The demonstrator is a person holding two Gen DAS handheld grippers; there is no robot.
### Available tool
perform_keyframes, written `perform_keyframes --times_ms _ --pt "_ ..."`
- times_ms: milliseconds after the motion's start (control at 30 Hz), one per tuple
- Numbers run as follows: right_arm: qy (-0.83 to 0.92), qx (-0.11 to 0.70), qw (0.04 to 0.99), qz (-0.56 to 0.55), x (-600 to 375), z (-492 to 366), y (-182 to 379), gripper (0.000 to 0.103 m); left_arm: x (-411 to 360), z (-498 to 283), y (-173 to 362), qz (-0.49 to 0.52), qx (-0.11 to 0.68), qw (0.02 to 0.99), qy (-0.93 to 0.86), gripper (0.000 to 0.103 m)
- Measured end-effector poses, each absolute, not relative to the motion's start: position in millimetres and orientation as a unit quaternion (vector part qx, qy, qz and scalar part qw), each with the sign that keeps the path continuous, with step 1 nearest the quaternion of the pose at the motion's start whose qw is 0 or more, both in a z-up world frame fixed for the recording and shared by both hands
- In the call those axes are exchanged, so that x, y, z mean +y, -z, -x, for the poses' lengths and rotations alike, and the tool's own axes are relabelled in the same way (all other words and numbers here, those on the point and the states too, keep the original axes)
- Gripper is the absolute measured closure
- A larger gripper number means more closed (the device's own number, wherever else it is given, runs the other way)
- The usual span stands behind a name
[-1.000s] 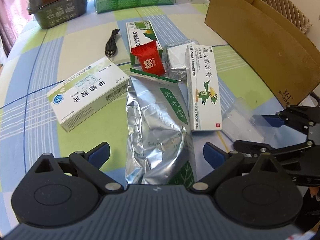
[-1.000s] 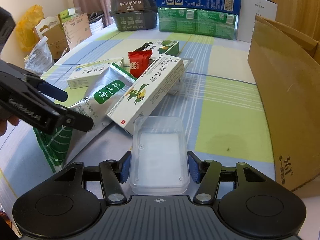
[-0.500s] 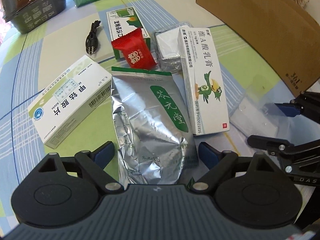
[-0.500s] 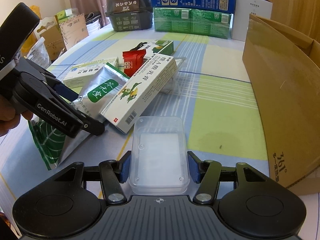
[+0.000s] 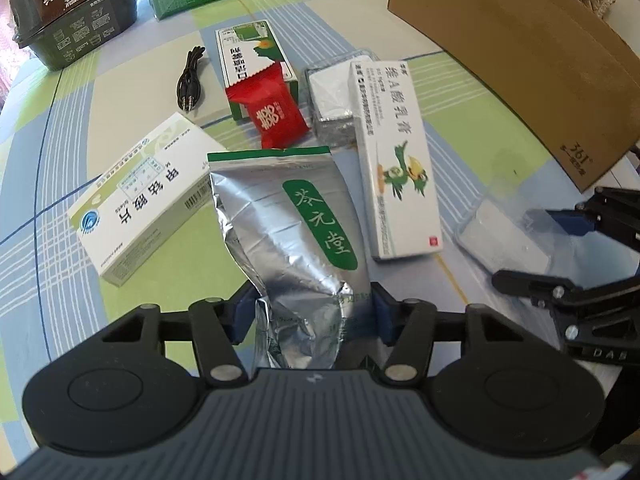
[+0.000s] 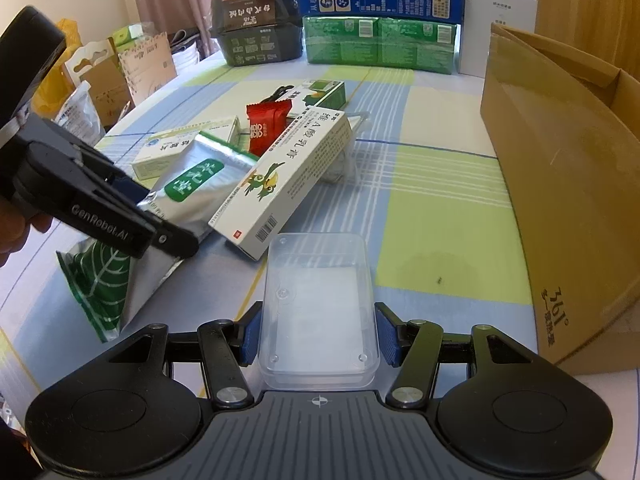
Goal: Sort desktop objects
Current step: 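Grasp the clear plastic box with the right gripper while the left gripper grasps the silver tea bag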
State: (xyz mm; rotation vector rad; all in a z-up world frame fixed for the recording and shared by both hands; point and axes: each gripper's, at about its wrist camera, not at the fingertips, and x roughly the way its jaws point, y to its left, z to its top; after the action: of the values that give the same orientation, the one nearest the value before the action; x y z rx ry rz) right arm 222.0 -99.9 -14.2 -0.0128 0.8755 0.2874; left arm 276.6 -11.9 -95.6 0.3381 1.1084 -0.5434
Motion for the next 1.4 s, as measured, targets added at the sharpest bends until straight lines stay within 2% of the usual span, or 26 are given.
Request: perform_keyframes --times_ms 467,567,867,967,1033,1300,1400 --pt "-0.135 0.43 0.893 -0.003 -104.3 -204.8 11.1 0.049 -3.2 -237.1 91.6 -0.162 0.532 0.791 0.253 0.053" --pt "-0.134 0.435 0.89 0.0 -104.5 -202.6 14.1 0.049 -4.2 -235.1 91.9 -0.165 0.534 0.791 0.249 0.05" --pt "-0.132 0.435 0.89 0.018 -102.6 -205.7 18.2 0.049 -13.0 -233.2 99.1 -0.179 0.533 0.795 0.228 0.034" --pt "-0.131 0.436 0.89 0.026 -99.3 -207.9 19.4 0.045 -11.5 -233.7 100.0 -0.175 0.533 0.797 0.224 0.03" --pt "-0.13 0.437 0.889 0.033 -96.4 -208.9 20.0 0.039 -10.3 -233.8 100.6 -0.173 0.532 0.799 0.221 0.027" --pt "-0.127 0.437 0.889 0.05 -93.0 -211.4 22.6 0.035 -9.1 -235.0 102.3 -0.155 0.528 0.806 0.218 0.022" --pt "-0.127 0.436 0.889 0.053 -92.6 -210.8 22.5 0.036 -9.2 -233.5 101.4 -0.151 0.525 0.81 0.215 0.025"
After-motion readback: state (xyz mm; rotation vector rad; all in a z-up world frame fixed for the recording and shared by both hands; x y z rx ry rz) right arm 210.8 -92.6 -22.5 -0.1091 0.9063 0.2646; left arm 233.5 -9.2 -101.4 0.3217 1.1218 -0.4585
